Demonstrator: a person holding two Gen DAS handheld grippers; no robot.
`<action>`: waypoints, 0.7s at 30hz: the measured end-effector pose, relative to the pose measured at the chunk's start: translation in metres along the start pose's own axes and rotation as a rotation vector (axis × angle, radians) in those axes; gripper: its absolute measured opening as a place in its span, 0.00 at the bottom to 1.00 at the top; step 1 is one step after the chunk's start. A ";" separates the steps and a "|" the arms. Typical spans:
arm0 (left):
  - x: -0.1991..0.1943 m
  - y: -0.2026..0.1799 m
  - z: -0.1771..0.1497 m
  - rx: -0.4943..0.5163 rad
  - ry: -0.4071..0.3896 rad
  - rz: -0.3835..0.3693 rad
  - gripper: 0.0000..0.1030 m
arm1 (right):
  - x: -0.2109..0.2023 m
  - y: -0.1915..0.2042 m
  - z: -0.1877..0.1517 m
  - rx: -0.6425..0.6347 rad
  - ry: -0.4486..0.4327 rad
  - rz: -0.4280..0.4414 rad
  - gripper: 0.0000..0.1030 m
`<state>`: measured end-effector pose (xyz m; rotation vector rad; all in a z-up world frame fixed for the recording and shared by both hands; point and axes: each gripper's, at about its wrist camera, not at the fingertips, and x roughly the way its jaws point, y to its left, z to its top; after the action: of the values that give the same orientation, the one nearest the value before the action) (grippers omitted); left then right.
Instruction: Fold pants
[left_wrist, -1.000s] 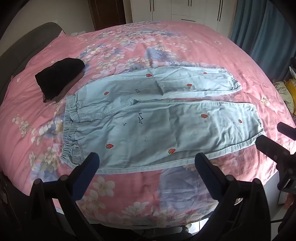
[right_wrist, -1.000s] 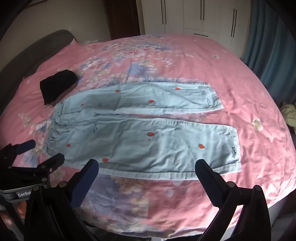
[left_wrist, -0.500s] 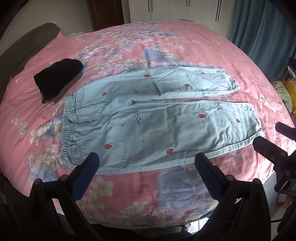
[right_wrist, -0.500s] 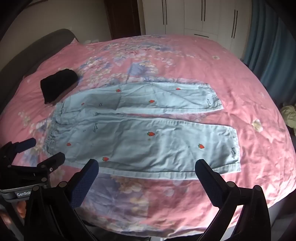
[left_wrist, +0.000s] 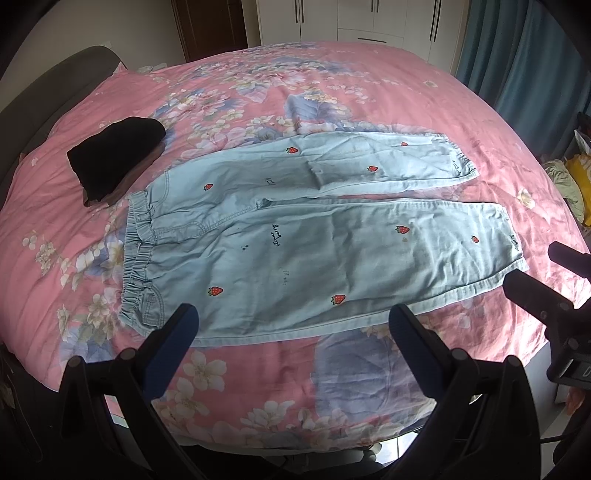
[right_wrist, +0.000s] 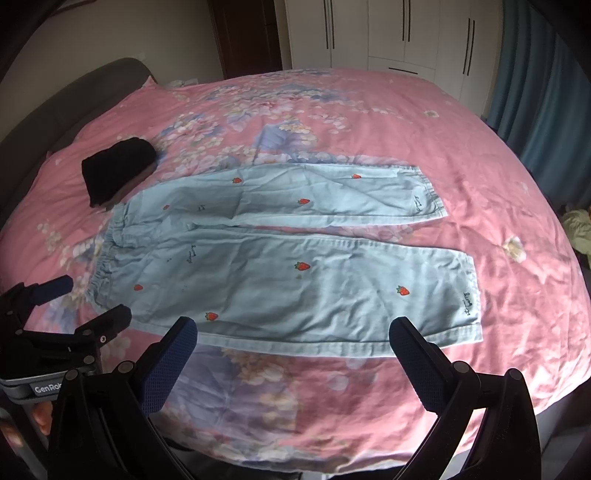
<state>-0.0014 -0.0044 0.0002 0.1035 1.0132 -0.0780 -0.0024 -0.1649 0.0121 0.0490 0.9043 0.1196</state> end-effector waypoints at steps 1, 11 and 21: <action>0.000 0.000 0.000 0.000 0.000 0.001 1.00 | 0.000 0.000 0.000 0.001 0.001 0.001 1.00; 0.000 -0.001 -0.001 0.002 -0.001 0.004 1.00 | 0.001 0.001 0.000 0.000 0.000 0.001 1.00; 0.000 0.002 -0.001 -0.001 -0.004 0.003 1.00 | 0.000 0.003 0.000 -0.003 0.001 0.001 1.00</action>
<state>-0.0022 -0.0023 -0.0003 0.1041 1.0093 -0.0746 -0.0027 -0.1621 0.0120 0.0464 0.9052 0.1215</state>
